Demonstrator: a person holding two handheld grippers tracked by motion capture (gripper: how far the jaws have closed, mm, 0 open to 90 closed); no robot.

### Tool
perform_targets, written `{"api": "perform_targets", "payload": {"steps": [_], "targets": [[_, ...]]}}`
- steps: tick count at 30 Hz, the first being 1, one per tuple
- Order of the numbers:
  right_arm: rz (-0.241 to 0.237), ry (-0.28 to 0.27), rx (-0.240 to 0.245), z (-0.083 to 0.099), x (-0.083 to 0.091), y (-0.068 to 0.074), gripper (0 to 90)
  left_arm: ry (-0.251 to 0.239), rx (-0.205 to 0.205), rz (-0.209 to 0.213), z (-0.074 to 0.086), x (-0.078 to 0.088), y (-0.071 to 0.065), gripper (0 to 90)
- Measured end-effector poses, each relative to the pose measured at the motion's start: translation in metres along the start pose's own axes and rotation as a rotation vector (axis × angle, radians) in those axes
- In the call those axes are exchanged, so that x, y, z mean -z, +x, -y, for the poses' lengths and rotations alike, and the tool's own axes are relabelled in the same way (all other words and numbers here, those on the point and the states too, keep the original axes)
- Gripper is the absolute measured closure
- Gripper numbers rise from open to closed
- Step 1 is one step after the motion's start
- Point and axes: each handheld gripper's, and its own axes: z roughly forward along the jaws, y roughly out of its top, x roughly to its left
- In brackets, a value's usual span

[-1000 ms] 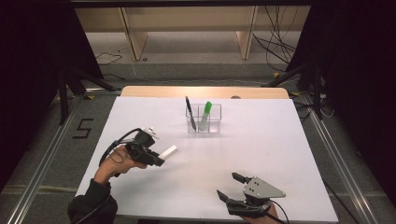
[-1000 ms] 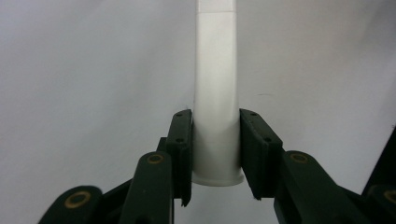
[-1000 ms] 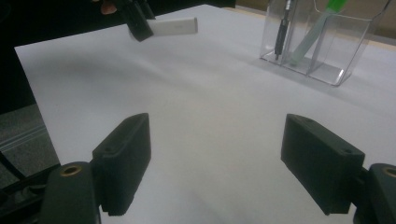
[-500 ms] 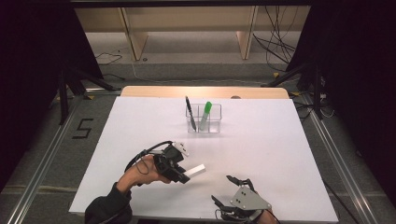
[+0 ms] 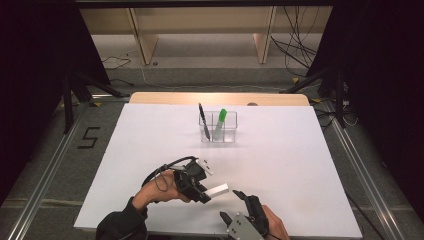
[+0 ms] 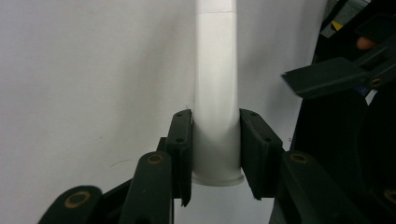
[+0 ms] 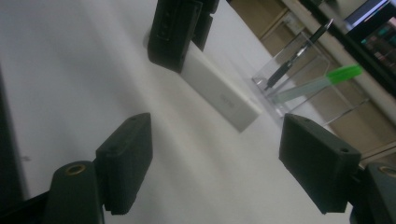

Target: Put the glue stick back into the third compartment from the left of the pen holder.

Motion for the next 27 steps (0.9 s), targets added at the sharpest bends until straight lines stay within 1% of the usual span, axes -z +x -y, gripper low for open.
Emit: {"api": "perform_targets", "payload": {"steps": [1, 2, 4, 5, 9, 10, 12, 14, 18, 19, 20, 21, 23, 24, 27], "targets": [[0.019, 0.013, 0.044, -0.001, -0.001, 0.003, 27.5, 0.001, 0.003, 0.001, -0.001, -0.002, -0.001, 67.1], [0.027, 0.027, 0.097, -0.002, -0.002, 0.004, 28.3, 0.004, 0.005, -0.002, -0.002, -0.003, -0.002, 67.1], [0.055, 0.047, 0.128, -0.004, -0.005, 0.012, 28.8, 0.02, -0.003, 0.0, -0.004, -0.005, -0.004, 67.1], [0.066, 0.044, 0.155, -0.004, -0.007, 0.014, 28.9, 0.027, -0.008, 0.004, -0.005, -0.005, -0.006, 67.1], [0.117, 0.053, 0.199, -0.007, -0.01, 0.02, 30.0, 0.044, -0.012, 0.003, -0.008, -0.006, -0.01, 67.1], [0.126, 0.05, 0.215, -0.007, -0.01, 0.021, 30.5, 0.043, -0.014, 0.005, -0.009, -0.006, -0.011, 67.1], [0.129, 0.055, 0.258, -0.008, -0.011, 0.023, 31.8, 0.042, -0.014, 0.009, -0.009, -0.007, -0.012, 67.1], [0.138, 0.063, 0.297, -0.009, -0.013, 0.025, 33.5, 0.047, -0.013, 0.005, -0.01, -0.007, -0.012, 67.1], [0.174, 0.072, 0.379, -0.011, -0.017, 0.032, 36.8, 0.051, -0.02, 0.007, -0.011, -0.008, -0.012, 67.1], [0.189, 0.075, 0.38, -0.012, -0.017, 0.034, 38.2, 0.053, -0.017, 0.004, -0.011, -0.008, -0.013, 67.1], [0.187, 0.074, 0.403, -0.013, -0.018, 0.035, 39.7, 0.061, -0.02, -0.001, -0.011, -0.008, -0.013, 67.1], [0.201, 0.075, 0.419, -0.013, -0.019, 0.036, 41.2, 0.066, -0.02, -0.001, -0.011, -0.009, -0.014, 67.1], [0.209, 0.08, 0.453, -0.014, -0.021, 0.039, 43.9, 0.07, -0.021, 0.001, -0.011, -0.009, -0.014, 67.1], [0.215, 0.083, 0.447, -0.014, -0.021, 0.04, 45.5, 0.068, -0.02, 0.0, -0.011, -0.008, -0.015, 67.1], [0.213, 0.08, 0.49, -0.014, -0.023, 0.041, 49.6, 0.07, -0.021, 0.006, -0.01, -0.007, -0.015, 67.1]]}}
